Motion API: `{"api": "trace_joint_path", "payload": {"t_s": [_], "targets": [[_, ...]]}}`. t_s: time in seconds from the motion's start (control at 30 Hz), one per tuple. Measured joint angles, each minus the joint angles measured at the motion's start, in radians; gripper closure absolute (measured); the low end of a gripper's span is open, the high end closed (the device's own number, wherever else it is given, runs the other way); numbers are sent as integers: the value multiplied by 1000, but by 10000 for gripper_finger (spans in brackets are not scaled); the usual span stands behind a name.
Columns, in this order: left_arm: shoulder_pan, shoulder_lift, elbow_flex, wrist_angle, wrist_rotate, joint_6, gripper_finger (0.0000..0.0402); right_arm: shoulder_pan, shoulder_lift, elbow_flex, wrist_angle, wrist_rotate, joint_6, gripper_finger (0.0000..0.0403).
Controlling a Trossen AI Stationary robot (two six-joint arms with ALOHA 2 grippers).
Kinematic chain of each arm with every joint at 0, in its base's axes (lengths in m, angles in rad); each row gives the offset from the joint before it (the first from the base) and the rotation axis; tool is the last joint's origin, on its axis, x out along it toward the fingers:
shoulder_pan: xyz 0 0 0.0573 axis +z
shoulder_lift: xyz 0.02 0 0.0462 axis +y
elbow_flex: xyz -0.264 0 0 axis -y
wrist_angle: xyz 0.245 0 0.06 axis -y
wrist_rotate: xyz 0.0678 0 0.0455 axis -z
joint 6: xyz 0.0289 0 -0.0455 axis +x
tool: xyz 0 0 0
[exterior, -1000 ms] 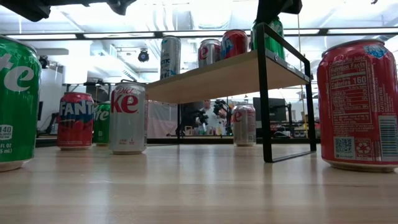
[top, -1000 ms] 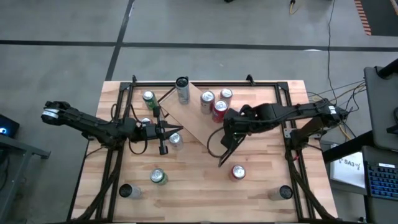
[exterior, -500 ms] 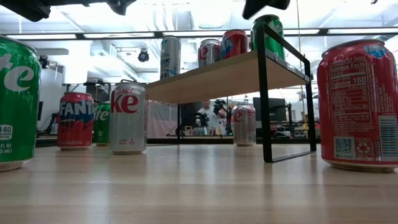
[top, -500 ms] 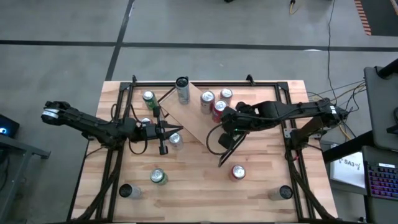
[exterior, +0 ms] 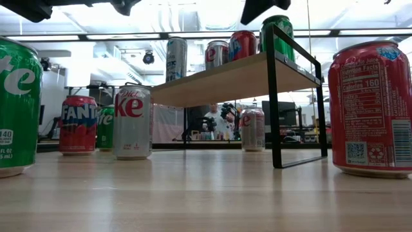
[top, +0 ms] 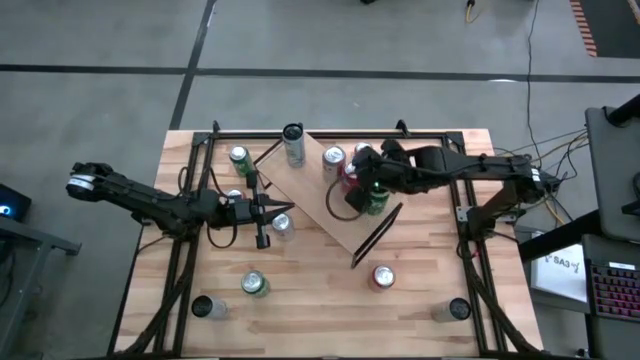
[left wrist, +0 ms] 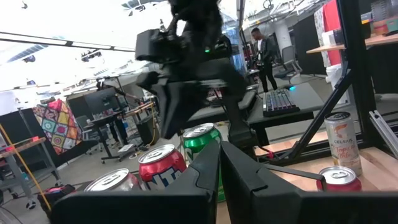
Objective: Place canned beverage on shelf
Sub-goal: Adjust the green soda can on the shelf, then adjust the orange soda can on the shelf
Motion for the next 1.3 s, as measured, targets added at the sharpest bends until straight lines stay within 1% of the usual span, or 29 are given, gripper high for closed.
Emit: {"api": "trace_joint_path", "payload": {"t_s": [0.27, 0.73, 0.87, 1.3], "targets": [[0, 0, 0, 0, 0, 0, 401, -62, 0, 0, -8, -10, -9, 390], [0, 0, 0, 0, 0, 0, 401, -61, 10, -5, -31, -18, -3, 390], [0, 0, 0, 0, 0, 0, 401, -61, 13, -6, -60, -42, 22, 390], [0, 0, 0, 0, 0, 0, 401, -59, 8, -6, -88, -61, 38, 390]]}}
